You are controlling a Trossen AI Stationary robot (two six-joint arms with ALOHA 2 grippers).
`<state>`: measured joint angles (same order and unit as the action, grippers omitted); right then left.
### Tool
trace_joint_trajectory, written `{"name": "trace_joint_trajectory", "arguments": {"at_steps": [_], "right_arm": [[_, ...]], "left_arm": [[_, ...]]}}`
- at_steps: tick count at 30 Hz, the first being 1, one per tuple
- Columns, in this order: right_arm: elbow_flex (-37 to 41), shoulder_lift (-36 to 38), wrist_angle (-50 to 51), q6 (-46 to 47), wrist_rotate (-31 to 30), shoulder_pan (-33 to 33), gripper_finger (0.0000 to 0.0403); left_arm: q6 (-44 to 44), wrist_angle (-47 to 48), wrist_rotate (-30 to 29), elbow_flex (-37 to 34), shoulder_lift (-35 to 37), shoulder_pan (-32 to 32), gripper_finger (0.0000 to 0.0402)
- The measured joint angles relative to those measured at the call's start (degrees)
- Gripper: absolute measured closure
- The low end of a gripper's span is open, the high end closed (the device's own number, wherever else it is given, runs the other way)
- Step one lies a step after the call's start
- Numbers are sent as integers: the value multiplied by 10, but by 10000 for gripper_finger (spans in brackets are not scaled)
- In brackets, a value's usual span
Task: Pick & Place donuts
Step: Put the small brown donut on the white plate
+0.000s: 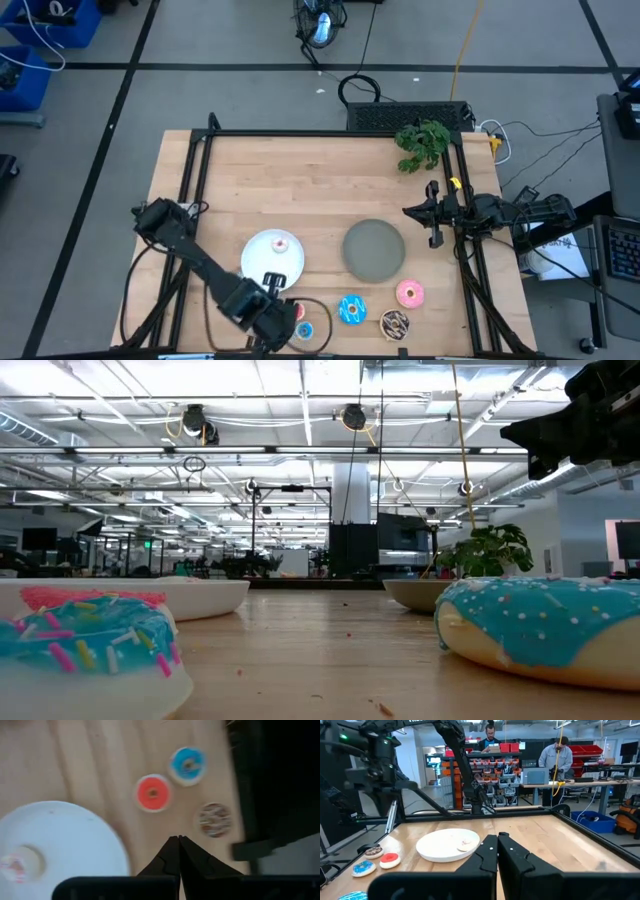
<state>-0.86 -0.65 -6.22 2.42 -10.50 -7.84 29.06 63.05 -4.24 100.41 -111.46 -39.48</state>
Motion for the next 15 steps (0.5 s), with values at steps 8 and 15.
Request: {"name": "trace_joint_trajectory", "arguments": {"at_steps": [8, 15], "right_arm": [[0, 0, 1, 14, 2, 0, 403], [0, 0, 3, 14, 2, 0, 403]], "left_arm": [[42, 50, 29, 137, -112, -34, 399], [31, 111, 46, 235, -187, -38, 399]]}}
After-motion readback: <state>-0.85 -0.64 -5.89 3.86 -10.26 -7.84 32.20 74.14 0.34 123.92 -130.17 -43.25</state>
